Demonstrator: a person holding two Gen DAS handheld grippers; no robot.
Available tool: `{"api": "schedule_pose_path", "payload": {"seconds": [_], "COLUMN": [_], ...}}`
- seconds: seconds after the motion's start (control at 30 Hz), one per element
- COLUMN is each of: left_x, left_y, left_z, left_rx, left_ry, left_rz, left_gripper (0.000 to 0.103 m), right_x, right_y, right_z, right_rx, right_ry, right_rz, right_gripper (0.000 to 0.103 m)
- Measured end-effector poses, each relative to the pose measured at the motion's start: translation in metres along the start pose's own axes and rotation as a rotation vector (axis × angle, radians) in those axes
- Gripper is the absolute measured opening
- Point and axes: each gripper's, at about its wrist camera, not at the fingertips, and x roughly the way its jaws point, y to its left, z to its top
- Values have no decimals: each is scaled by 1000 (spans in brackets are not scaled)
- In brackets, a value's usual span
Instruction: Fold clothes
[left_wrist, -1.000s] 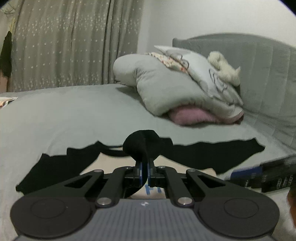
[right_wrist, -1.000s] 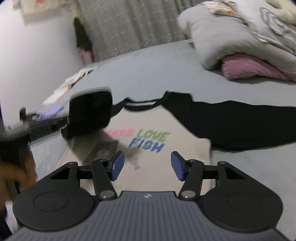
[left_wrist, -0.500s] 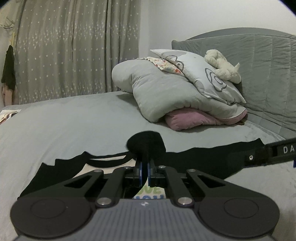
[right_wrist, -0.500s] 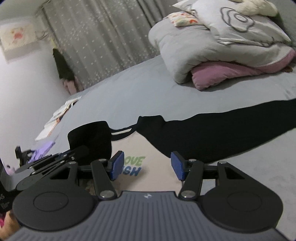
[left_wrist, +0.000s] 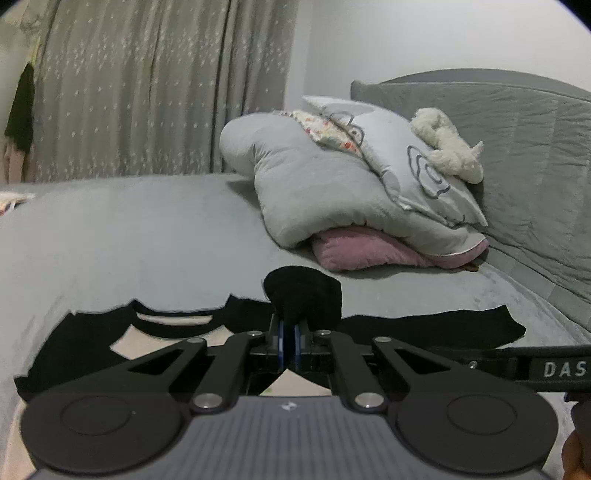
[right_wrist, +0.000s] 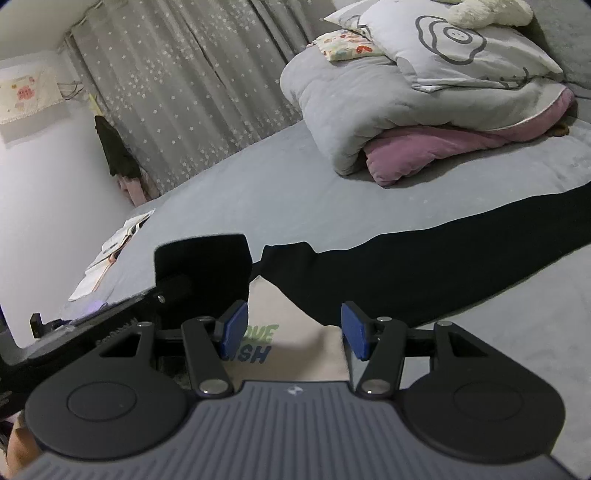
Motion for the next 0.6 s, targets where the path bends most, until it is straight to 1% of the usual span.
{"api": "schedule_pose_path", "payload": {"seconds": [0.13, 0.2, 0.3, 0.4, 0.43, 0.47, 0.5, 0.53, 0.57, 0.6], "left_x": [9, 10, 15, 20, 24, 26, 25, 24, 20, 14], "left_y": [-2, -6, -8, -12, -13, -15, -16, -18, -19, -20], "left_z": [-6, -11, -18, -25, -30, -34, -39, -42, -46, -50], "left_rx": [-19, 8, 10, 14, 12, 12, 14, 18, 26, 40], "left_ry": [42, 50, 72, 119, 153, 181, 196, 197, 194, 182], "left_rz": [-5, 1, -1, -25, -49, -74, -96, -108, -122, -136], "left_gripper": [4, 4, 4, 8, 17, 36, 46, 58, 62, 63], "right_x": [-4, -5, -7, -9, -9, -9, -9, -9, -9, -8], "right_y": [-3, -4, -7, -9, -9, -10, -10, -11, -11, -12], "right_z": [3, 4, 6, 7, 8, 8, 8, 8, 8, 8], "right_rx": [9, 14, 21, 25, 25, 25, 26, 27, 28, 30], "right_ry": [-19, -24, -30, -38, -40, -42, -42, -43, -42, -40], "right_rz": [1, 1, -2, -2, -1, 0, -1, -2, -4, -5], "right_gripper": [58, 58, 58, 58, 58, 58, 58, 58, 58, 58]}}
